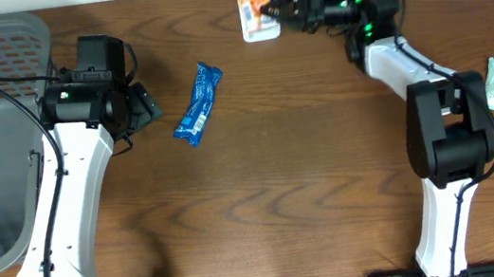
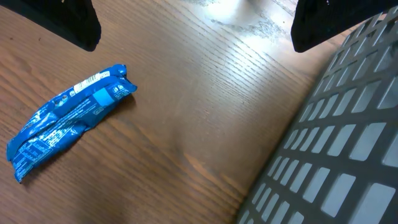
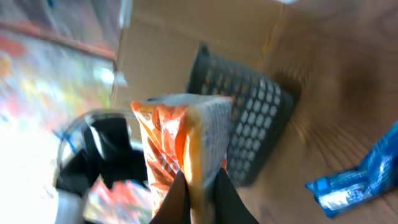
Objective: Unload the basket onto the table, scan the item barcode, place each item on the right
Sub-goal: 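Hold the orange pack before the scanner window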
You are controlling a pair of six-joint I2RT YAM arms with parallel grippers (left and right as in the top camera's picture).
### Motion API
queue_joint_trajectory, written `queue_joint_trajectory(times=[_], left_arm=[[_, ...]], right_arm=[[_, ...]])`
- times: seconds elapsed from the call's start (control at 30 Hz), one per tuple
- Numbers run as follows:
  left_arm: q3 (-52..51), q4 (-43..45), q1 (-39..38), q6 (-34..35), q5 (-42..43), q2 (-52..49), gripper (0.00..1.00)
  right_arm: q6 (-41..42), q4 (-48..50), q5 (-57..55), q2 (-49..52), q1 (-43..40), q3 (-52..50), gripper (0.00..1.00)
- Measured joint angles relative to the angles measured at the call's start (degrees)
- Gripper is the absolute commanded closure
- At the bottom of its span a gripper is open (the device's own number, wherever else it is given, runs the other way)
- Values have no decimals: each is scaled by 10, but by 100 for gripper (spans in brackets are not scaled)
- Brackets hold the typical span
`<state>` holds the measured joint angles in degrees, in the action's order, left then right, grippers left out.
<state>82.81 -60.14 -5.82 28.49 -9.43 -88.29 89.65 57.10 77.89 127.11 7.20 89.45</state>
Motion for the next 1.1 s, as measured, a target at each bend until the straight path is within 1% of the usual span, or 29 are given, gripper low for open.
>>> queue_joint_trajectory(times=[0.1,0.17,0.23,0.37,0.47,0.6,0.7,0.77,0.83,0.87,0.97,1.1], left_arm=[[0,0,0,0,0,0,2],[0,0,0,0,0,0,2],[0,0,0,0,0,0,2],[0,0,0,0,0,0,2],[0,0,0,0,0,0,2],[0,0,0,0,0,0,2],[0,0,0,0,0,0,2],[0,0,0,0,0,0,2],[0,0,0,0,0,0,2],[0,0,0,0,0,0,2],[0,0,0,0,0,0,2],[0,0,0,0,0,0,2]], right_arm=[[-10,-56,-18,0,-10,17,98],[-36,-109,-30,0,-11,21,98],[-79,-189,-47,0,-9,24,99],[-207,-404,-115,0,-2,26,98],[-285,-477,-163,0,-5,26,99],[-331,-531,-188,0,-16,42,98],[-388,-658,-223,0,-21,94,98],[-447,-798,-286,0,-21,146,99],[-491,-894,-358,0,-16,187,99],[-520,-949,-415,0,-11,212,99],[-582,-1017,-550,0,8,265,99],[-647,-1031,-674,0,34,307,99]])
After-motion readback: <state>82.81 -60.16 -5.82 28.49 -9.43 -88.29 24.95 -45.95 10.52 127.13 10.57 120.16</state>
